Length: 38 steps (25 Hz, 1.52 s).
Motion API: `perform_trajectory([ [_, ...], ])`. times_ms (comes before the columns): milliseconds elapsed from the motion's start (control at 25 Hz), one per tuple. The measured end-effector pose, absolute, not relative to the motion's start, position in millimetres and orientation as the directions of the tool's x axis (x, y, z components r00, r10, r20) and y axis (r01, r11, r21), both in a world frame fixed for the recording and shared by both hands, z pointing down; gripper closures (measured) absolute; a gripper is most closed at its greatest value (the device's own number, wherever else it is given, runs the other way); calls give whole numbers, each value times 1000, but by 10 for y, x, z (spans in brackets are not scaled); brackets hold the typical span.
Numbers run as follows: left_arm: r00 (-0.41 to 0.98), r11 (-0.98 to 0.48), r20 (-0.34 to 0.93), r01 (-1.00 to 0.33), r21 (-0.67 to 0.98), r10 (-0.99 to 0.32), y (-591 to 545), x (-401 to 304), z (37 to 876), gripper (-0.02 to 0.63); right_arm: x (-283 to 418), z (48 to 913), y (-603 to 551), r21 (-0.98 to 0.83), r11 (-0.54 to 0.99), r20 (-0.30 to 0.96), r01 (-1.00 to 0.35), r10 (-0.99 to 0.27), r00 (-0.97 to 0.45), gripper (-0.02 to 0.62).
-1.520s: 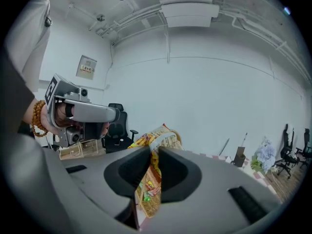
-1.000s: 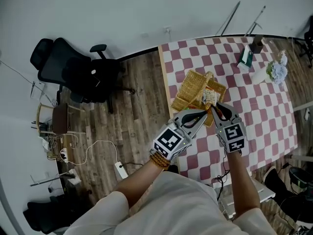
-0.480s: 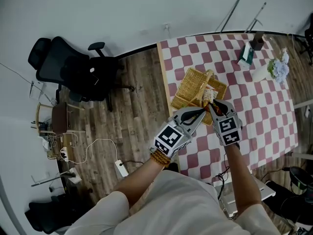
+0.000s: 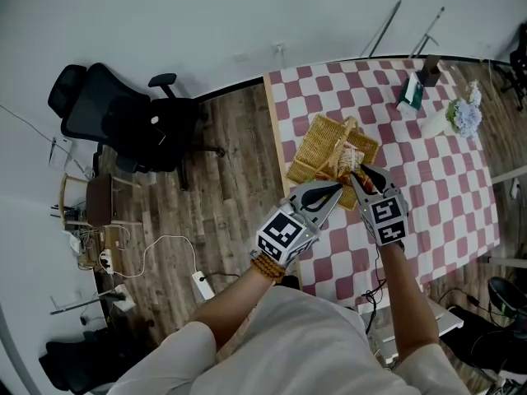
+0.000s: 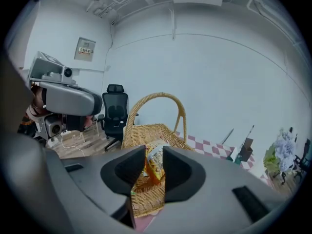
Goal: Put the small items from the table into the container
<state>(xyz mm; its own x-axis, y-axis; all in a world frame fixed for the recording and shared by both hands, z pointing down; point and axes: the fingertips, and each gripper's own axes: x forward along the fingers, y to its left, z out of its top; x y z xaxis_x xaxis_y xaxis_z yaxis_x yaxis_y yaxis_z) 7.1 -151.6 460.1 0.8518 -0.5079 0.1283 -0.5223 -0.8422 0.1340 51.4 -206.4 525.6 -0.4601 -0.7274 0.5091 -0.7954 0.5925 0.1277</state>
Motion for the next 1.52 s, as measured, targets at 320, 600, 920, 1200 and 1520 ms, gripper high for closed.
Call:
perform_trajectory([
  [320, 870, -858, 75, -492, 149, -486, -1242, 99, 4265, 580, 618, 4683, -1644, 85, 557, 392, -826, -781, -486, 459],
  [600, 898, -892, -3, -436, 122, -440, -868, 154, 3781, 580, 694, 4022, -1043, 38, 497, 227, -867, -849, -477, 463],
  [920, 922, -918, -48, -375, 130, -384, -422, 242, 3369, 581, 744, 3524, -445, 5, 466, 137, -885, -877, -461, 479],
  [1200, 936, -933, -64, -337, 125, -346, -125, 250, 3216, 581, 784, 3400, -78, 8, 451, 121, -892, -886, -447, 483],
  [1520, 946, -942, -47, -312, 126, -319, 117, 296, 3230, 580, 712, 3325, 129, 3, 449, 104, -893, -889, -447, 488],
])
